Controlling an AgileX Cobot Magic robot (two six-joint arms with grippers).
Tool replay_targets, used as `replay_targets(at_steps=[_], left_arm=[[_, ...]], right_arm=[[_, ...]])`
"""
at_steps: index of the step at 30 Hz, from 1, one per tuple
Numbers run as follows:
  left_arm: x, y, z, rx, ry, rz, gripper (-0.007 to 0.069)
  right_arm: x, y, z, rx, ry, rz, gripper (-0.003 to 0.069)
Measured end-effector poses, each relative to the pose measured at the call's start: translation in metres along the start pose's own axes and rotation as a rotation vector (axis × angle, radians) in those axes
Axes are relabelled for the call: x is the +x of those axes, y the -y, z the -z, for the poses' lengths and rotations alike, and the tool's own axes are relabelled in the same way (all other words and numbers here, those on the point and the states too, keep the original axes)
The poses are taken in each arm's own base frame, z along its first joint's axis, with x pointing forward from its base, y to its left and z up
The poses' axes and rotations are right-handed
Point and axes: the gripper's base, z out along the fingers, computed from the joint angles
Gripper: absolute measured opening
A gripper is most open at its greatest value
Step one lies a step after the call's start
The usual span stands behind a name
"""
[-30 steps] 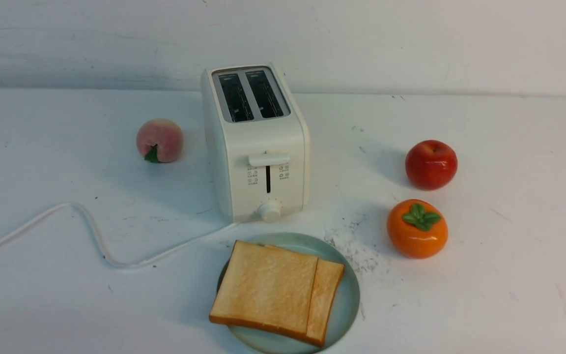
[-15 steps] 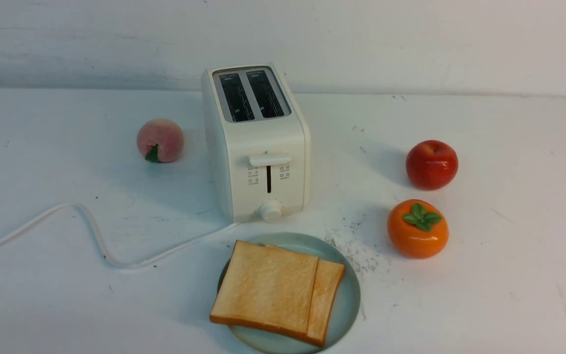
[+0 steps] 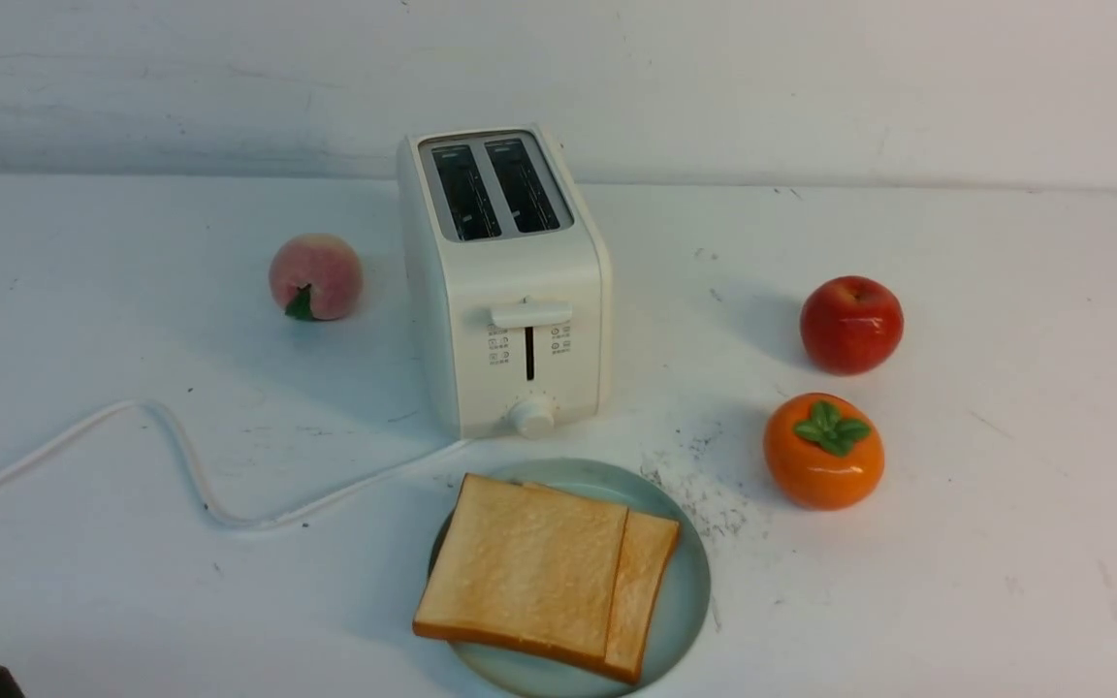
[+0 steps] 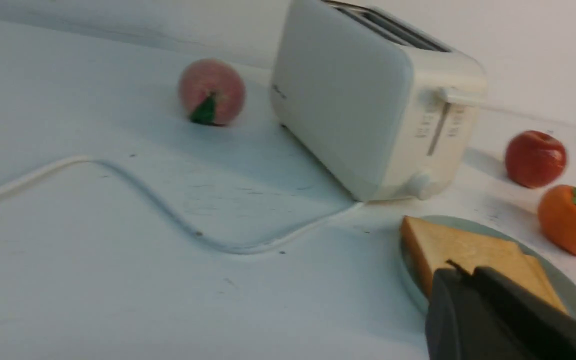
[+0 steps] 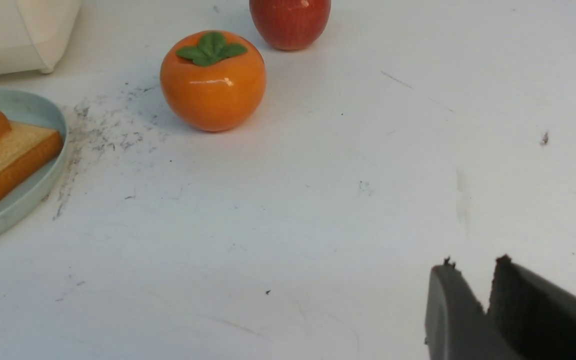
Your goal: Take toasted bread from bread machine on white table place on plate.
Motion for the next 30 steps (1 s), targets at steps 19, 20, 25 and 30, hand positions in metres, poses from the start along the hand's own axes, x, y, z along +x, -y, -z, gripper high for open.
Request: replay_targets(at_steps=[19, 20, 25, 30], left_arm=[[0.026, -0.018, -0.001, -0.217, -0.128, 0.060, 0.0039], [0.026, -0.018, -0.001, -0.217, -0.128, 0.060, 0.0039], [0.026, -0.018, -0.001, -0.217, -0.129, 0.060, 0.0039], [0.026, -0.018, -0.001, -0.217, -0.129, 0.060, 0.0048]], right_arm=[[0.000, 0.000, 0.000, 0.000, 0.000, 0.000, 0.0153], [0.000, 0.000, 0.000, 0.000, 0.000, 0.000, 0.0153], [0.000, 0.000, 0.000, 0.000, 0.000, 0.000, 0.0160], [0.000, 0.000, 0.000, 0.000, 0.000, 0.000, 0.0170]])
